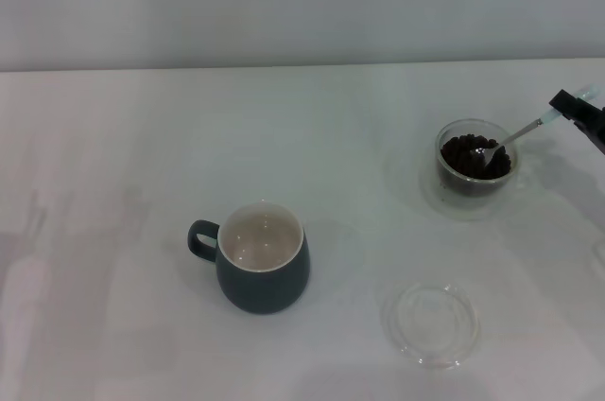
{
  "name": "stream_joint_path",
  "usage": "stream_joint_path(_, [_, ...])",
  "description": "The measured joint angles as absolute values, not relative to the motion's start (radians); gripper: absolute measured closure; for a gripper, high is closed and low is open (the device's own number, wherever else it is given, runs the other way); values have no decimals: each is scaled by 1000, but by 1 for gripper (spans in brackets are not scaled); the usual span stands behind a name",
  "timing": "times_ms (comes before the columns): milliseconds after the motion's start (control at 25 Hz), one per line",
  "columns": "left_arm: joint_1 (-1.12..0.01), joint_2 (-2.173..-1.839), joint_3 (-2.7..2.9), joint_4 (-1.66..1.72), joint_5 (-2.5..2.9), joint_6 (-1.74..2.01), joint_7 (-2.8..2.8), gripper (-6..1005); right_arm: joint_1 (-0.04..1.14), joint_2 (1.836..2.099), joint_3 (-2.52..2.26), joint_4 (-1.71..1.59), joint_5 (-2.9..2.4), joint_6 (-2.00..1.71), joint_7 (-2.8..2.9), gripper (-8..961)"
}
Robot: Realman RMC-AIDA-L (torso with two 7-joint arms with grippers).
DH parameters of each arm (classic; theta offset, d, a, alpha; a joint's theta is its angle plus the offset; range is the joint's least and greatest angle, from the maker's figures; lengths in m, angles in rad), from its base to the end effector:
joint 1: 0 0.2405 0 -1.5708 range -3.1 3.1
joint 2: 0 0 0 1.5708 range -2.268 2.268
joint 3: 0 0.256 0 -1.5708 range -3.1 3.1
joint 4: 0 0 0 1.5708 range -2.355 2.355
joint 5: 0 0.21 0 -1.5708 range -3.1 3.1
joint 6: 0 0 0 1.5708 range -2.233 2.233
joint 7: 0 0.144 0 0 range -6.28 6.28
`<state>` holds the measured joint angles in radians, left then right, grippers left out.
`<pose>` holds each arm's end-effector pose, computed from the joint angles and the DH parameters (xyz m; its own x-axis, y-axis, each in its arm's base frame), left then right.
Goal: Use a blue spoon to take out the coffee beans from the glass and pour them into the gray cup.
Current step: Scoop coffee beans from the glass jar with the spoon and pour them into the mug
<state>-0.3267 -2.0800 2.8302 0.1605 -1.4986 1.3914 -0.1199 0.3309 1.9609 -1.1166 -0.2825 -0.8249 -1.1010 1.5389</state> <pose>-0.3539 0.2774 0.0012 0.6733 -0.1264 0.7285 0.7353 0.0109 -0.6776 0.3684 0.3227 0.0386 -0.0109 -0.3653 -0.9308 -0.9859 -0.1517 0.0711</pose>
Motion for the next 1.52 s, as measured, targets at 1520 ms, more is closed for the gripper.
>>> stream_joint_path(1520, [-309,-2085,2839,155,-1491,1391,-120,127,327,1952,-1088,-273,-824,-1098,1794,812])
